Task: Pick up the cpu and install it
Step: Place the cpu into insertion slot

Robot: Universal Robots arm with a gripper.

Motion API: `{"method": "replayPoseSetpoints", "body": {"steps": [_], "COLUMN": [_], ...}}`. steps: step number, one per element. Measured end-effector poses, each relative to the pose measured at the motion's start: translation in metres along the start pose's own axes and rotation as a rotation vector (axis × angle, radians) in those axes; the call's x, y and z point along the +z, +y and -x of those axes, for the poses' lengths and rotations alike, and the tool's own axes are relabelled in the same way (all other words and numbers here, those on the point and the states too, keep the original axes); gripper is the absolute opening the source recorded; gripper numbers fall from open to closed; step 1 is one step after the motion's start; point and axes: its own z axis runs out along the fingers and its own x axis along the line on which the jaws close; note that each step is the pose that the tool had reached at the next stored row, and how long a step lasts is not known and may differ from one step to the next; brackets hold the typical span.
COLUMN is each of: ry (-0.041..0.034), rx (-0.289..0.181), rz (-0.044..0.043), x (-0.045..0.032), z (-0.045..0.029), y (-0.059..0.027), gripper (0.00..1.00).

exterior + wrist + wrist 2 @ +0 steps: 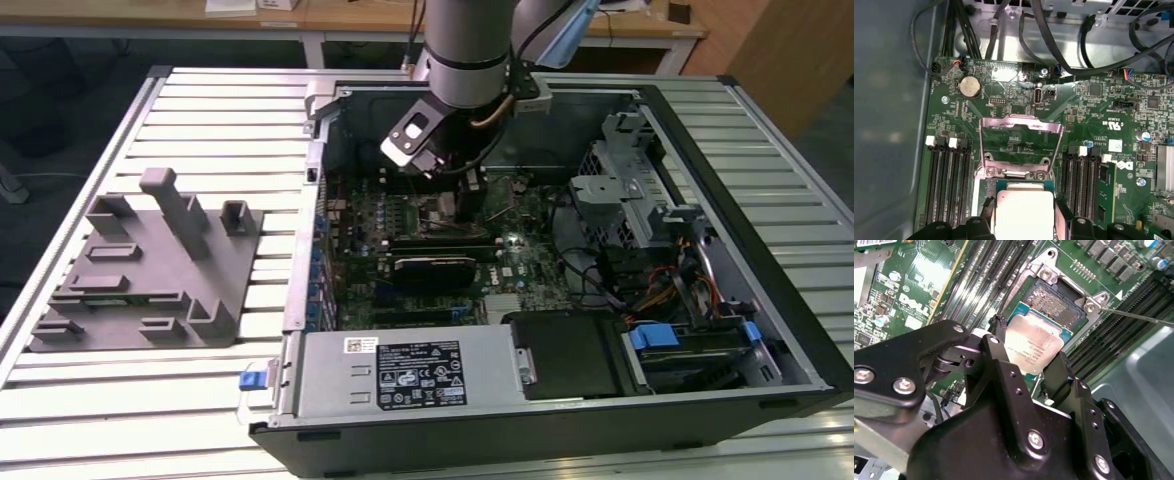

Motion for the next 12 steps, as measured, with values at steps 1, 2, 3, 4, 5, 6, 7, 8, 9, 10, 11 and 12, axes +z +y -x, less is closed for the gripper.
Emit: {"method": "replayPoseSetpoints", "body": {"steps": [1,2,3,4,5,6,7,8,9,10,11,12], "ry": [-0.0024,-0.0043,-0.0057,-0.0060,-0.0063,-0.0063,-0.0064,-0.0066,-0.0067,-0.0067,-0.0070,-0.0074], "rx": [0.000,0.000,0.000,0.002,0.004,0.005,0.007,0.009,0.010,0.012,0.014,0.016], "rz": [0.0052,0.0094,0.0119,0.0127,0.0128,0.0130,0.0132,0.0131,0.0131,0.0132,0.0131,0.0131], "x": [0.0007,0.0015,0.0020,0.0022,0.0023,0.0024,0.0027,0.0029,0.0033,0.0038,0.0042,0.0049], "z": [0.0000,0.0000,-0.0001,-0.0002,-0.0005,-0.0009,-0.0014,-0.0022,-0.0034,-0.0048,-0.0059,-0.0066], "y": [-0.0004,-0.0008,-0.0014,-0.0025,-0.0037,-0.0049,-0.0059,-0.0068,-0.0076,-0.0085,-0.0091,-0.0096], "gripper": [0.55,0.55,0.55,0.55,0.55,0.55,0.55,0.55,0.55,0.55,0.55,0.55]}}
